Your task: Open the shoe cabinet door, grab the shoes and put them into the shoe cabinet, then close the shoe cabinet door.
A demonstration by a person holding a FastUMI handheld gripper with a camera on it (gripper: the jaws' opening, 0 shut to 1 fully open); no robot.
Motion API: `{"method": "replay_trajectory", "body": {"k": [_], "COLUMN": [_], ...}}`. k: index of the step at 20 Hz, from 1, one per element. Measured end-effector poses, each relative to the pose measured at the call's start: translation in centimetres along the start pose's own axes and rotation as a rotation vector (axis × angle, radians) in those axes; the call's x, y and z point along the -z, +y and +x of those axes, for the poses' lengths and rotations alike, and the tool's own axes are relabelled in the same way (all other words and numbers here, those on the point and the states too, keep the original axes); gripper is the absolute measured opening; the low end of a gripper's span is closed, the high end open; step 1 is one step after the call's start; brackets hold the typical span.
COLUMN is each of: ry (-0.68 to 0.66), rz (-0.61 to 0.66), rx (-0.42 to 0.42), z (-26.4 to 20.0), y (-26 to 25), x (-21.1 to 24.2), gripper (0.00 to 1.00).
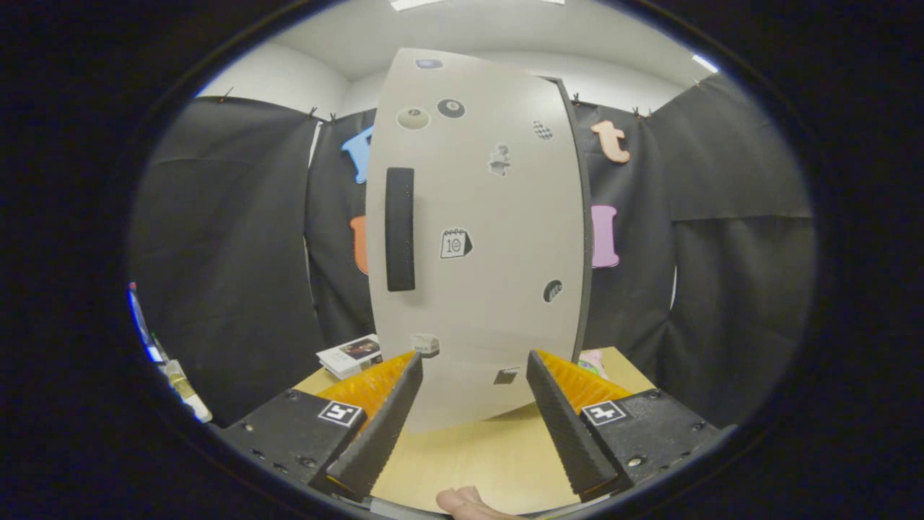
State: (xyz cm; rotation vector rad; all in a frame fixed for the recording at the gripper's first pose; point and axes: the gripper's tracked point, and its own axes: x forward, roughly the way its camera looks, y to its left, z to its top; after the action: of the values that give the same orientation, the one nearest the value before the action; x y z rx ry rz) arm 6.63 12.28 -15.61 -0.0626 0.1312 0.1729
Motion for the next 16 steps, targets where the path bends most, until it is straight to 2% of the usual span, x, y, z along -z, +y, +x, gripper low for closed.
{"method": "replay_trajectory", "body": {"k": [3,5,10,16], "ry": [-0.045,-0.070,-0.127,-0.070], "rz": [0.023,0.023,0.019,0.053], "rx": [0.015,-0.012,0.036,0.042], "z": [-3.6,-5.9,-10.9,-14.0], "y": [-1.3,-1.1,-3.7,-6.0], "x": [-0.8,-1.5,-3.0,-0.7], "gripper": [0.96,0.97,0.97,0.97]}}
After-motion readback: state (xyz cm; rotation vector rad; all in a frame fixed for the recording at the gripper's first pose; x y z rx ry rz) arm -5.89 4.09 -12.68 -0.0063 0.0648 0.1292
